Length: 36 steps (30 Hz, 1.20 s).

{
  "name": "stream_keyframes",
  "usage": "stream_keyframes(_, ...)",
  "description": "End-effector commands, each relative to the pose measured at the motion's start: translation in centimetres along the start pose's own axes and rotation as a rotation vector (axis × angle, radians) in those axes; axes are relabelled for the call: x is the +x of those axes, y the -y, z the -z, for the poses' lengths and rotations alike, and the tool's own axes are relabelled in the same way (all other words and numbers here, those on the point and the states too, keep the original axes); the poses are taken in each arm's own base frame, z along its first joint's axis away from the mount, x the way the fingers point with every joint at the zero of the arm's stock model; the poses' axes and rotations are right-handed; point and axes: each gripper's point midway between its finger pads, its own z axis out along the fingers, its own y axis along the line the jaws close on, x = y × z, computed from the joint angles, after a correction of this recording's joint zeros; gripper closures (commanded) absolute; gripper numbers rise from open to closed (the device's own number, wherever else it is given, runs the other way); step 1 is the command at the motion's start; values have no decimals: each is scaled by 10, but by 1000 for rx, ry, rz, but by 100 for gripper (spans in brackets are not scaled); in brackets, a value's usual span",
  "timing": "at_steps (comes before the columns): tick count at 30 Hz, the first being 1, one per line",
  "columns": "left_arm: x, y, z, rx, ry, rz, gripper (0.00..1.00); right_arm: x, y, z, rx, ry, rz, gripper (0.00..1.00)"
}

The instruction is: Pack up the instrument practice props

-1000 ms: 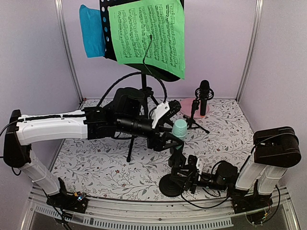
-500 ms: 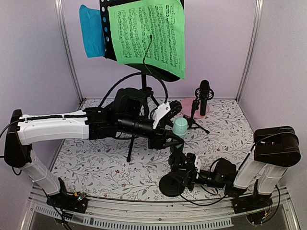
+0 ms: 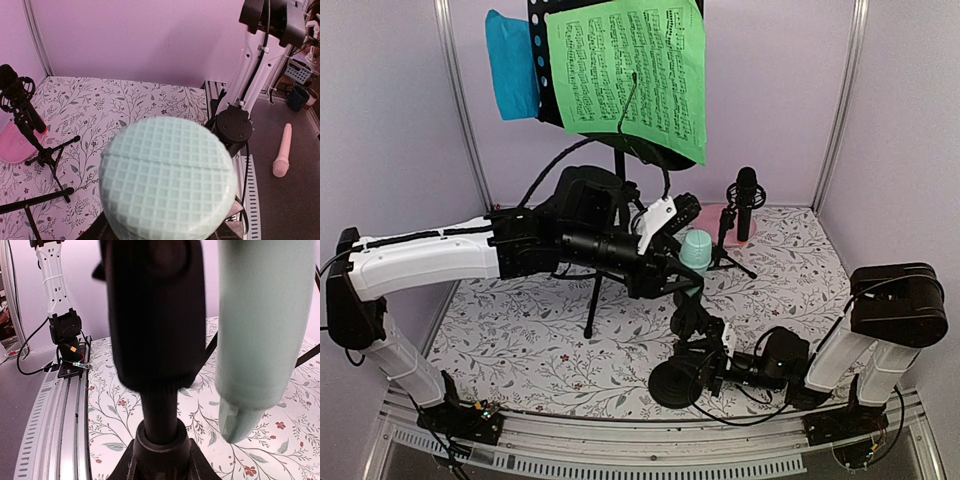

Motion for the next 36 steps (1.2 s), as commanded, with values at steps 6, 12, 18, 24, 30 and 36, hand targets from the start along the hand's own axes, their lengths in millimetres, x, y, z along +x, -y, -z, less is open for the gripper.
stream_keyframes(6, -71, 5, 34, -39, 170, -66, 58, 5, -1, -1, -10, -42, -4, 92)
stream_keyframes(12, -67, 5, 34, -53, 163, -46, 58, 7, -3, -1, -18, -52, -6, 100)
stream_keyframes(18, -74, 2, 42, -88, 182, -41, 58, 7, -5, -1, -33, -65, -14, 87)
stream_keyframes(24, -43, -9, 27, -172, 117, 38, 58, -23, -3, 0, -1, -71, 14, 35)
stream_keyframes(30, -36, -13, 12, -355, 98, 135, 58, -63, 18, 19, 146, -77, 19, 19)
stream_keyframes(36, -28, -20, 3, -623, 53, 231, 64, -86, 28, 36, 231, -113, 7, 6)
